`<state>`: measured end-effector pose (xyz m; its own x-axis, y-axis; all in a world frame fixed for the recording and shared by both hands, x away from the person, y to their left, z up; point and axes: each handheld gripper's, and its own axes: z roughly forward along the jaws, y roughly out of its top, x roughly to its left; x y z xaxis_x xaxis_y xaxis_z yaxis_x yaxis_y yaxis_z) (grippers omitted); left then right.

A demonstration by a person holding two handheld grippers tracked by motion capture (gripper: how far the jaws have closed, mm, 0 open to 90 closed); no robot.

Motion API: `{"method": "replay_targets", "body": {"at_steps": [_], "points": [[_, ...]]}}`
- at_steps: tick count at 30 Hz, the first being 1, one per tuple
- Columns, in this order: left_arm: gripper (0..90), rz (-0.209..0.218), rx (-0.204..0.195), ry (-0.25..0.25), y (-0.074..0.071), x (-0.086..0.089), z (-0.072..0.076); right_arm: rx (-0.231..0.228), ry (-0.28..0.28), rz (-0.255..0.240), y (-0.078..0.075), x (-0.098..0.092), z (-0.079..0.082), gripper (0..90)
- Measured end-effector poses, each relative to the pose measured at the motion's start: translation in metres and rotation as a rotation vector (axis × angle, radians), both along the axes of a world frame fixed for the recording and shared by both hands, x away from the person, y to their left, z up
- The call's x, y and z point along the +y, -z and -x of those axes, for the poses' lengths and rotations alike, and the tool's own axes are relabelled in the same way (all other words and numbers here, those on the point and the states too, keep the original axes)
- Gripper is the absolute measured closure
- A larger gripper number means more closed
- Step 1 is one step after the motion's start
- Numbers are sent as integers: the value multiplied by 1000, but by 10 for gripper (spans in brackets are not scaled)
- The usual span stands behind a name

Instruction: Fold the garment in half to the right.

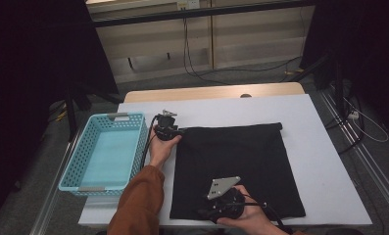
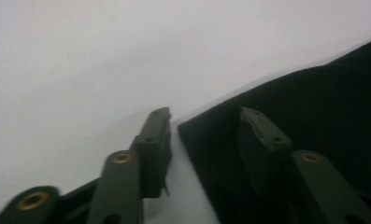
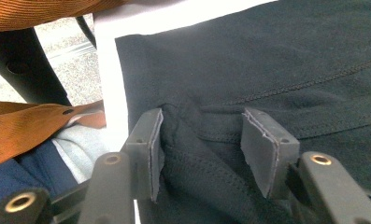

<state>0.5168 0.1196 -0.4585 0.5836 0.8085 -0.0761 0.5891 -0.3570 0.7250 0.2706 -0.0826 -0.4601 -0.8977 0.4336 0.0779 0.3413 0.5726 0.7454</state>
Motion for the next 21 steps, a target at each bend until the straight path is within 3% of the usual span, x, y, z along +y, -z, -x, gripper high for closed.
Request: {"method": "replay_targets", "body": {"at_steps": [3, 6, 11, 15, 21], "points": [[670, 7, 5, 9, 0, -2, 2, -2, 1, 5, 0, 1, 1, 497], [831, 25, 23, 15, 0, -4, 2, -4, -1, 8, 0, 1, 1, 494], [861, 48, 28, 9, 0, -5, 4, -9, 1, 12, 0, 1, 1, 493], [863, 128, 28, -18, -3, 0, 4, 2, 2, 4, -3, 2, 1, 480], [863, 153, 17, -23, -9, 3, 5, -16, -3, -30, -14, 16, 3, 484]]}}
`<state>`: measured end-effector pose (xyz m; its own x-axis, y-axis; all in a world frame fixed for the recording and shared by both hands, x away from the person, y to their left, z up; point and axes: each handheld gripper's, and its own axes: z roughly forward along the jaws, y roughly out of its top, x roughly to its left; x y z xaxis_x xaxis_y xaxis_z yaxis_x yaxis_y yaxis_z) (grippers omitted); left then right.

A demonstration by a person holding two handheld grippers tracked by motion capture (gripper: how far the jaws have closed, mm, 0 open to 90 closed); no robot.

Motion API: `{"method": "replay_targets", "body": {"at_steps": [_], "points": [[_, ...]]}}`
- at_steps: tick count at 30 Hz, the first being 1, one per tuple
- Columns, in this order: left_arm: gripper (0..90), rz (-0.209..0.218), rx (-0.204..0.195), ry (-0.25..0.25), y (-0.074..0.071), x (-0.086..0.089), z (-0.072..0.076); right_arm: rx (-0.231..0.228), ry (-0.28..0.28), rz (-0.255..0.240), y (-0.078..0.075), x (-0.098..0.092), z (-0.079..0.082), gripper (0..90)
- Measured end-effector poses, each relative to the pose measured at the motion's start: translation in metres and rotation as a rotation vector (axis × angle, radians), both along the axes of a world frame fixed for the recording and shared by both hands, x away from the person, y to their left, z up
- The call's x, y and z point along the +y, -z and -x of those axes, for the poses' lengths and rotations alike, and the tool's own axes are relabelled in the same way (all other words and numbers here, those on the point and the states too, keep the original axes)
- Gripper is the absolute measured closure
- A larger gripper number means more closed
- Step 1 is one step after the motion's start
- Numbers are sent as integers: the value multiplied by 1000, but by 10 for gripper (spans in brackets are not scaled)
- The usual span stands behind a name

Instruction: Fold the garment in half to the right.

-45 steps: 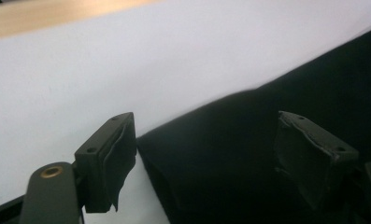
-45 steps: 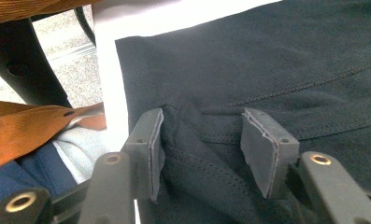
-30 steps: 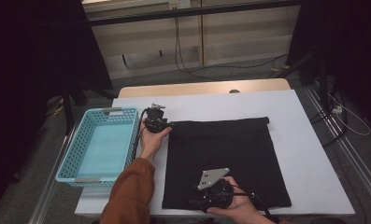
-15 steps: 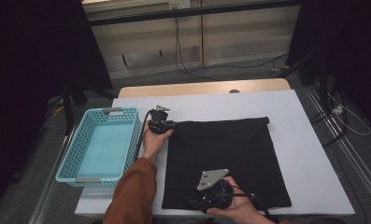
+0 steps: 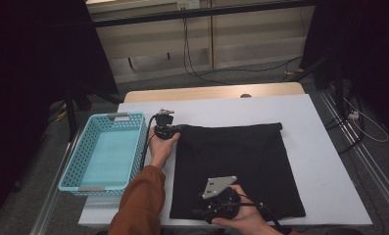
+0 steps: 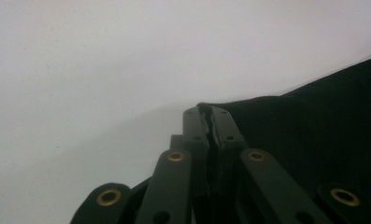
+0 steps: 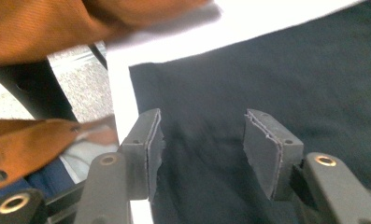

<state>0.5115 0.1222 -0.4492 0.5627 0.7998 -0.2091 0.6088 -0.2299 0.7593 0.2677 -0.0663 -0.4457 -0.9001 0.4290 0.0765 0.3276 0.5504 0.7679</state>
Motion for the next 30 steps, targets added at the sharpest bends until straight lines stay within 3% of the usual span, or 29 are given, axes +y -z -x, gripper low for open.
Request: {"method": "replay_targets", "body": {"at_steps": [3, 7, 9, 21, 28, 29, 30], "points": [[863, -5, 0, -4, 0, 1, 0, -1, -28, -5, -1, 17, 1, 509], [862, -6, -5, -3, -2, 0, 0, -31, -80, 31, 1, 45, 2, 540], [862, -6, -6, -4, -3, 1, 0, -25, -93, 35, 3, 54, 1, 541], [862, 9, -4, -26, -2, 2, -1, -38, -97, 83, 13, 72, 1, 549], [862, 13, -2, -30, -3, 2, 0, -49, -56, 93, 13, 72, 1, 693], [862, 13, -2, -29, -5, 3, 0, -65, -51, 105, 12, 71, 1, 806], [861, 16, -2, -29, -5, 4, 0, -57, -47, 105, 11, 71, 1, 850]]}}
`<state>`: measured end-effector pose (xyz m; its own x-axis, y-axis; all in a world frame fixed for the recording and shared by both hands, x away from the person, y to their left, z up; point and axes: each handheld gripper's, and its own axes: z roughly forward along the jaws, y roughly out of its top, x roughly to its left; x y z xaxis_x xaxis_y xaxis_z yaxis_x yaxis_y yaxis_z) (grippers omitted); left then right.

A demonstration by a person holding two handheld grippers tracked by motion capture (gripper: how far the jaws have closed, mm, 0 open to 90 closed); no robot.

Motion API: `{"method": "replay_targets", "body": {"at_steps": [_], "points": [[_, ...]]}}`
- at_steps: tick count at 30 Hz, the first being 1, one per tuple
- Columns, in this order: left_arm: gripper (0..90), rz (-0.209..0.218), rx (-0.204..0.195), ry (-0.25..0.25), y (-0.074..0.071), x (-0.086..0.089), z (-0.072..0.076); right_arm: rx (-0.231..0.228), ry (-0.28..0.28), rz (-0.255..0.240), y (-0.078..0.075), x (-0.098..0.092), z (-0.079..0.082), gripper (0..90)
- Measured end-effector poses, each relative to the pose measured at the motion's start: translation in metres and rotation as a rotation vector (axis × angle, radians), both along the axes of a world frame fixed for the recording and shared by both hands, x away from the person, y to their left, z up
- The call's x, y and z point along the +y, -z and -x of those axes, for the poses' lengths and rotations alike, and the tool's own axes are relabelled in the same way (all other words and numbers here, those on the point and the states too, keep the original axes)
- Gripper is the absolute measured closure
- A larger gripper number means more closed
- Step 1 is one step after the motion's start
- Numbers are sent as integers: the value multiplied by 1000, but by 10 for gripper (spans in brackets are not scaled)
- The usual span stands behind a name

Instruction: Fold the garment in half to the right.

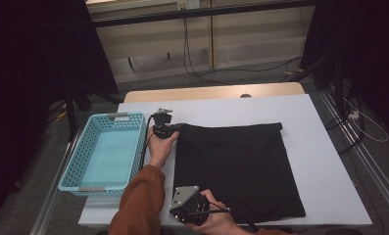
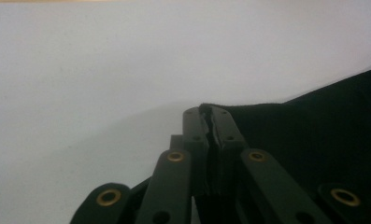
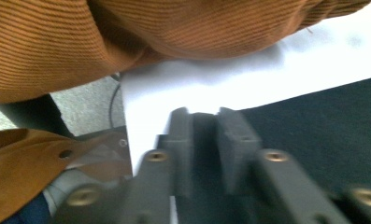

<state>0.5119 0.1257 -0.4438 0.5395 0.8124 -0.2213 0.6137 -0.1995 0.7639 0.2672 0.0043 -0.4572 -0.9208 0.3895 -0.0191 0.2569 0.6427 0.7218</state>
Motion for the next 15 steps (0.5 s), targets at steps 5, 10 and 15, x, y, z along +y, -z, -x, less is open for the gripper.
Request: {"method": "replay_targets", "body": {"at_steps": [5, 10, 15], "points": [[862, 8, -3, 1, -3, 0, 0, 22, 3, -29, -2, -5, -1, 871], [861, 11, -8, 2, -8, -3, 2, 20, 3, -83, -13, -12, 9, 872], [862, 20, -18, 11, -13, -8, 3, 35, 45, -137, -19, -29, 13, 871]]}}
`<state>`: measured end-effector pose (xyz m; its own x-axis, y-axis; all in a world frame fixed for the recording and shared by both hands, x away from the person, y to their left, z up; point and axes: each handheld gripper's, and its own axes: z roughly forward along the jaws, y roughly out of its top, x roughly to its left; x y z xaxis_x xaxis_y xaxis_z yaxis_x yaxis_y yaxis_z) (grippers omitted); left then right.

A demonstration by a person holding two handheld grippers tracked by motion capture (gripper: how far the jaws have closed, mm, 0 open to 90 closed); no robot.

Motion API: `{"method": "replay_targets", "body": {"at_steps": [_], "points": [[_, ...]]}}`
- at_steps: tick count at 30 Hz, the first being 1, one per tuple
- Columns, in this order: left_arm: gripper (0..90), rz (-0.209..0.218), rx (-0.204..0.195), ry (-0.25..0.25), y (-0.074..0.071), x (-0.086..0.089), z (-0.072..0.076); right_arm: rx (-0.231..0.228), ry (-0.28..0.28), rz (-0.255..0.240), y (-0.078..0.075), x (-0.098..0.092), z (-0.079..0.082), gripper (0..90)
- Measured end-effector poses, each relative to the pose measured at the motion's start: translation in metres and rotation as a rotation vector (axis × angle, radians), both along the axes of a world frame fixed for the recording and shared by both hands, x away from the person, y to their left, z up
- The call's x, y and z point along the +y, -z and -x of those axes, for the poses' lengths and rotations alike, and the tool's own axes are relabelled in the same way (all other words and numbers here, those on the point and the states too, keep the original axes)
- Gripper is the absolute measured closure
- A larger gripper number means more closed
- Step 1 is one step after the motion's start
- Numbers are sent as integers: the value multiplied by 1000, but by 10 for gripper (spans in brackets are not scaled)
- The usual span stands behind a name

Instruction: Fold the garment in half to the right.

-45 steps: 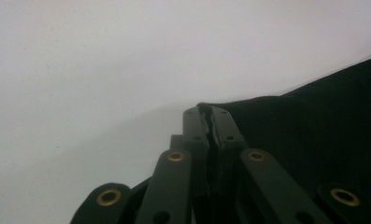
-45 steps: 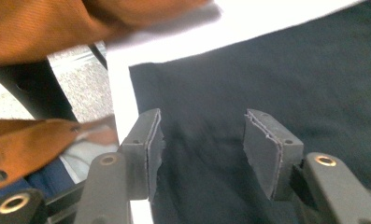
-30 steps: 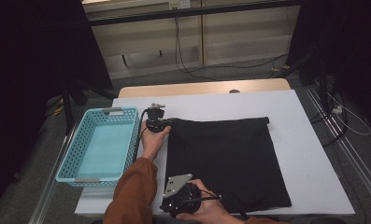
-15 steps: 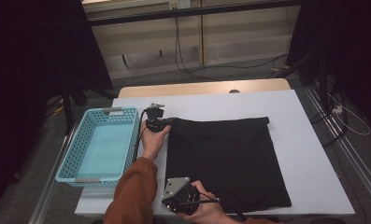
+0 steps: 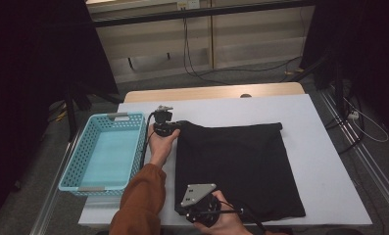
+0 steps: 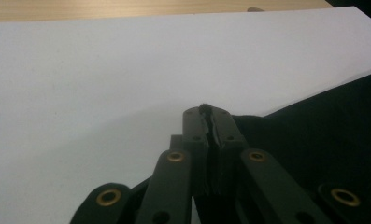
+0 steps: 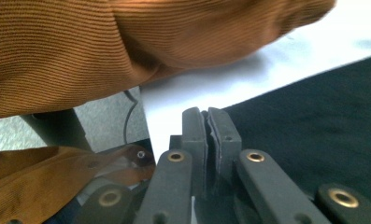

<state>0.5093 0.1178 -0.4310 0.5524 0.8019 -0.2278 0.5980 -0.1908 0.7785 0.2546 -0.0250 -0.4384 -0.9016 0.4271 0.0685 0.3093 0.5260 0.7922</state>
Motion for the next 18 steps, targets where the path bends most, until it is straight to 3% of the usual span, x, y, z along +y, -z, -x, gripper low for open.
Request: {"method": "replay_targets", "body": {"at_steps": [10, 16, 18], "points": [[861, 16, -4, 24, -3, -18, 1, 20, 58, -29, 2, -31, 9, 864], [861, 12, 5, 29, 0, -22, 0, 19, 95, -17, 5, -45, 11, 841], [860, 14, 7, 29, 2, -25, 0, 4, 123, -3, 7, -50, 10, 778]]}}
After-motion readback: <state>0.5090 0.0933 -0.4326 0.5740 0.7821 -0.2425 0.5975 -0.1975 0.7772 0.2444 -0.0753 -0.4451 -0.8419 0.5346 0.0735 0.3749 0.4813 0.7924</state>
